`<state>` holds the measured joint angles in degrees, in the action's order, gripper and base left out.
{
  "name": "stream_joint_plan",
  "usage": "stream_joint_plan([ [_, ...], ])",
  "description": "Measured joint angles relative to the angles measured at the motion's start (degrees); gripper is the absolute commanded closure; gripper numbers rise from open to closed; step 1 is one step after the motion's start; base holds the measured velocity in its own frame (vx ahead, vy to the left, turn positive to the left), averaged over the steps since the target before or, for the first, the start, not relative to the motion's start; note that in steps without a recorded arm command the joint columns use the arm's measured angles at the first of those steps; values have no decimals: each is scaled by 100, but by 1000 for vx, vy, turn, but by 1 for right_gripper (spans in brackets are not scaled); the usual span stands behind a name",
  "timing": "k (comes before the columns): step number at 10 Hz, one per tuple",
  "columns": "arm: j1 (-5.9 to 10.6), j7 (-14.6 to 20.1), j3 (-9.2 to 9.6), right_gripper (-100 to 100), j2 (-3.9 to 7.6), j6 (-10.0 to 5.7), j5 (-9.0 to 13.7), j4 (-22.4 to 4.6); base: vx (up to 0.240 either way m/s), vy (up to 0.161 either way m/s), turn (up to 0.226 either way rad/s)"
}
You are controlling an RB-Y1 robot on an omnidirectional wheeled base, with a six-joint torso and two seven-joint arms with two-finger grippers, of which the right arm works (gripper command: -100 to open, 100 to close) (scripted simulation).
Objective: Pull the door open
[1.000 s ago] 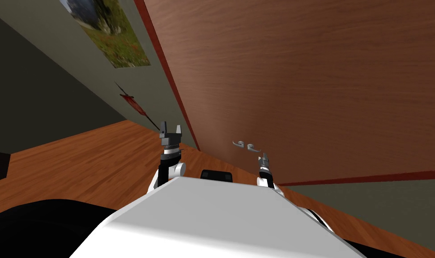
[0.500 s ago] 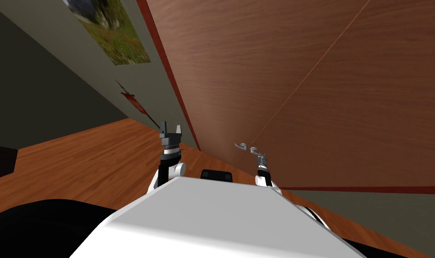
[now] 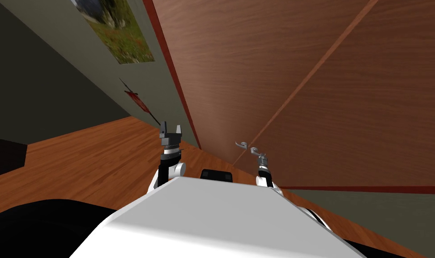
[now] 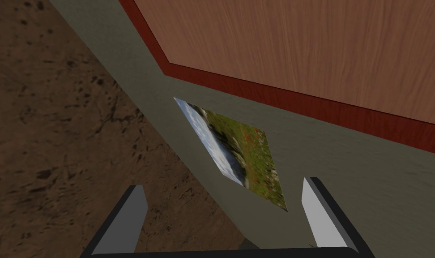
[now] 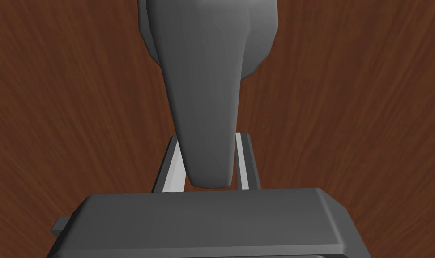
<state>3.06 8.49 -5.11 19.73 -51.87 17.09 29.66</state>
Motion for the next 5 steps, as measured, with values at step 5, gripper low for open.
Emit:
stream_joint_plan([
  [5, -114, 54, -52, 100, 65, 39, -60, -52, -185, -6, 154],
])
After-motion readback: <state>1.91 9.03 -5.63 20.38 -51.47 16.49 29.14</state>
